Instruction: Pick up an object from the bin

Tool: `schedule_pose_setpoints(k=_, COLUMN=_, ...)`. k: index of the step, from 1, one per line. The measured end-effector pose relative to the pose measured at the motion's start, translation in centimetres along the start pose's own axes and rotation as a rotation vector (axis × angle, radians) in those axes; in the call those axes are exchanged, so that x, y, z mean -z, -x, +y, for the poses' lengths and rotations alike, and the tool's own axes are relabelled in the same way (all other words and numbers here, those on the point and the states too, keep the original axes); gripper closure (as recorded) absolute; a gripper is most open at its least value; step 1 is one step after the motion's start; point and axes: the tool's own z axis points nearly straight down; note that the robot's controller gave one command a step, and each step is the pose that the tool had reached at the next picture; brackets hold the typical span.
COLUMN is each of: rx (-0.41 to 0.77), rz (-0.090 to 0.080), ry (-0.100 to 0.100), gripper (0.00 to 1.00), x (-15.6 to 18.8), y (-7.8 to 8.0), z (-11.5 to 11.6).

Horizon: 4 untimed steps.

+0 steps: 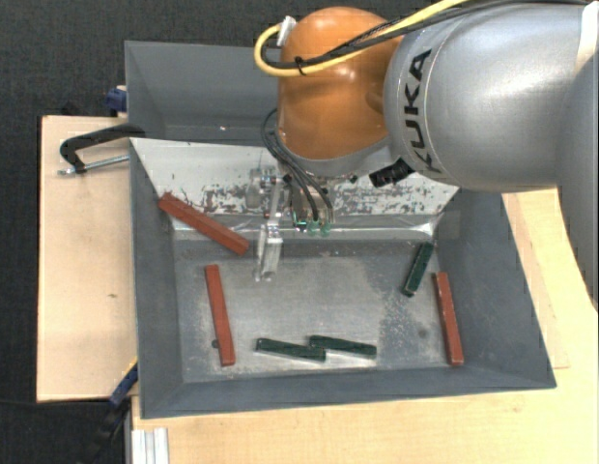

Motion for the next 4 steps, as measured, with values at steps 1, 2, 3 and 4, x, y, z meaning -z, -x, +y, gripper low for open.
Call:
schedule_pose_setpoints(k=1, rx=0.016, rz=-0.009, ry=0.002, gripper=0.0, x=-3.8, y=1.0, z=0.1)
schedule_pose_setpoints(k=2, rx=-0.023, rz=0.001, ry=0.0, gripper=0.0, x=-8.5, y=0.6, z=-1.8)
schedule_pose_setpoints(k=3, rx=-0.155, rz=0.002, ry=-0.001, gripper=0.0, x=-10.6, y=-0.3, z=-3.4)
schedule_pose_setpoints(k=4, rx=-0.275, rz=0.003, ry=-0.002, gripper=0.0, x=-12.8, y=-0.3, z=-1.1)
